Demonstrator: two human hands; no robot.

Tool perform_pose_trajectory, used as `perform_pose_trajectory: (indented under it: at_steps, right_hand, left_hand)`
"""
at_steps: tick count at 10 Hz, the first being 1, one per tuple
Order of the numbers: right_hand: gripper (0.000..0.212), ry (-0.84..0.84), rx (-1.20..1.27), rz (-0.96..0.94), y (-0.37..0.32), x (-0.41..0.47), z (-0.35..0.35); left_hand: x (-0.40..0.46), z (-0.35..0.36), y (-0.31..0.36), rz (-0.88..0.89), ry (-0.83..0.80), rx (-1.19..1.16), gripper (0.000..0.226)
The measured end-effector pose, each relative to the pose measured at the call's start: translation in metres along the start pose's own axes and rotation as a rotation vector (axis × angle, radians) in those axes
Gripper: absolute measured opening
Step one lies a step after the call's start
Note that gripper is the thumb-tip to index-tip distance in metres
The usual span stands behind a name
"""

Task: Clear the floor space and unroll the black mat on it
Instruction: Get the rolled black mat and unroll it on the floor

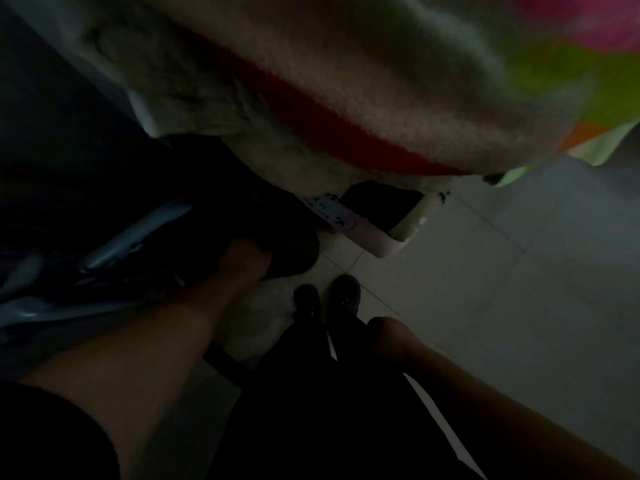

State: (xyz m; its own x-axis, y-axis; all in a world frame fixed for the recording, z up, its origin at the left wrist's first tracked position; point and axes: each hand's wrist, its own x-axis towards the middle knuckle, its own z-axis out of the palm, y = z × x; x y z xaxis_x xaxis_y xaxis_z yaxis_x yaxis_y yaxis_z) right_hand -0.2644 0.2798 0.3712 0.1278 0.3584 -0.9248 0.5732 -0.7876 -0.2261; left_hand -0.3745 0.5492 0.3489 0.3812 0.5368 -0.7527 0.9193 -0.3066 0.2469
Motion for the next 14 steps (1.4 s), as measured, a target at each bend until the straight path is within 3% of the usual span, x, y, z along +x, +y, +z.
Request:
perform_pose_trajectory:
  at_steps: [4, 8, 11, 14]
  right_hand:
    - [0.038, 0.144, 0.347, 0.135, 0.012, -0.088, 0.025]
    - [0.027, 0.292, 0.765, 0.362, 0.098, -0.165, 0.103]
    - [0.031, 0.359, 1.091, 0.396, 0.185, -0.225, 0.221]
    - [0.023, 0.395, 1.441, 0.640, 0.281, -0.294, 0.356]
  left_hand:
    - [-0.085, 0.040, -0.005, 0.130, -0.298, 0.145, 0.046]
    - [-0.129, 0.077, 0.037, 0.306, -0.319, 0.463, 0.042]
    - [-0.172, 0.121, 0.095, 0.378, -0.360, 0.734, 0.037]
    - [-0.251, 0.220, 0.191, 0.562, -0.392, 0.991, 0.040]
